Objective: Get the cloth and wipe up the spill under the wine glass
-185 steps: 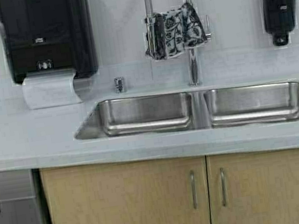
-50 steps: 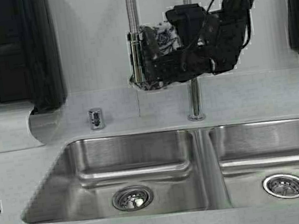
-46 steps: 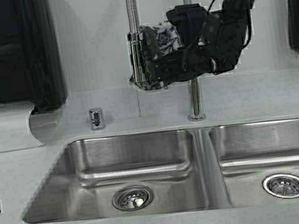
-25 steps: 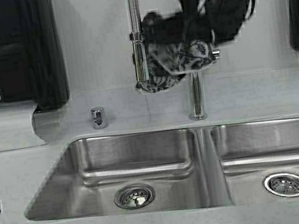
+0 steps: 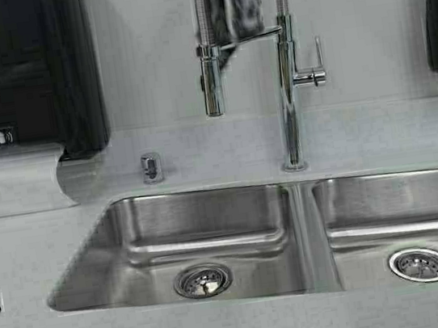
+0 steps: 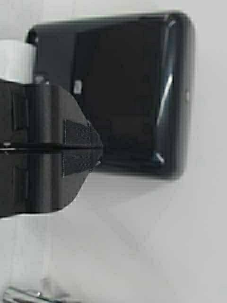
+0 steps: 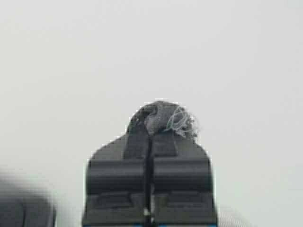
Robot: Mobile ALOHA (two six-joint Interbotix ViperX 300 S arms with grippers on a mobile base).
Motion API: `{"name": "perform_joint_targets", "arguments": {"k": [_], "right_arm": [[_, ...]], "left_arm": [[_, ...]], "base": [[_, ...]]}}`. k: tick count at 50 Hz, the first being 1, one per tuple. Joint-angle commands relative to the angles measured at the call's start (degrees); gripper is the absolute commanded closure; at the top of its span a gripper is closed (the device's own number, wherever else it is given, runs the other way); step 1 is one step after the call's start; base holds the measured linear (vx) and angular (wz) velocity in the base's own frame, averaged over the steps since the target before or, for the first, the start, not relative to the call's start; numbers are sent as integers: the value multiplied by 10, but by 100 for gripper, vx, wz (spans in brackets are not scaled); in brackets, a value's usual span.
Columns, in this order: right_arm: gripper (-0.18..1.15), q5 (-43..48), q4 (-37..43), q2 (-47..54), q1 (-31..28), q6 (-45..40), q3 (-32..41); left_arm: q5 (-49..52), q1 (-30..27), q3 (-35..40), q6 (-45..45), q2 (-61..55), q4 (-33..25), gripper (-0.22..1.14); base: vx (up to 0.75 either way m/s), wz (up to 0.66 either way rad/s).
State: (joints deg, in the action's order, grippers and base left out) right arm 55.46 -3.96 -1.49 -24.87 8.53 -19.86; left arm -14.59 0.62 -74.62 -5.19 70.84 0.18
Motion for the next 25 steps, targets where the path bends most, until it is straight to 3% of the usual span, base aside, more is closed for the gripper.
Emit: {"name": "perform_joint_targets", "arguments": {"k": [1, 10, 25], "right_arm": [[92, -36, -2, -46, -2, -1, 62], [92, -56, -5, -77, -20, -1, 61], [92, -58, -8, -149, -90, -1, -63]], "left_arm": [[-2, 0, 4, -1, -4, -1, 89], [-2, 0, 2, -1, -4, -1, 89], [-2, 0, -1, -2, -4, -1, 89]], "base": [[-5, 4], [-5, 3], [-4, 3]]}}
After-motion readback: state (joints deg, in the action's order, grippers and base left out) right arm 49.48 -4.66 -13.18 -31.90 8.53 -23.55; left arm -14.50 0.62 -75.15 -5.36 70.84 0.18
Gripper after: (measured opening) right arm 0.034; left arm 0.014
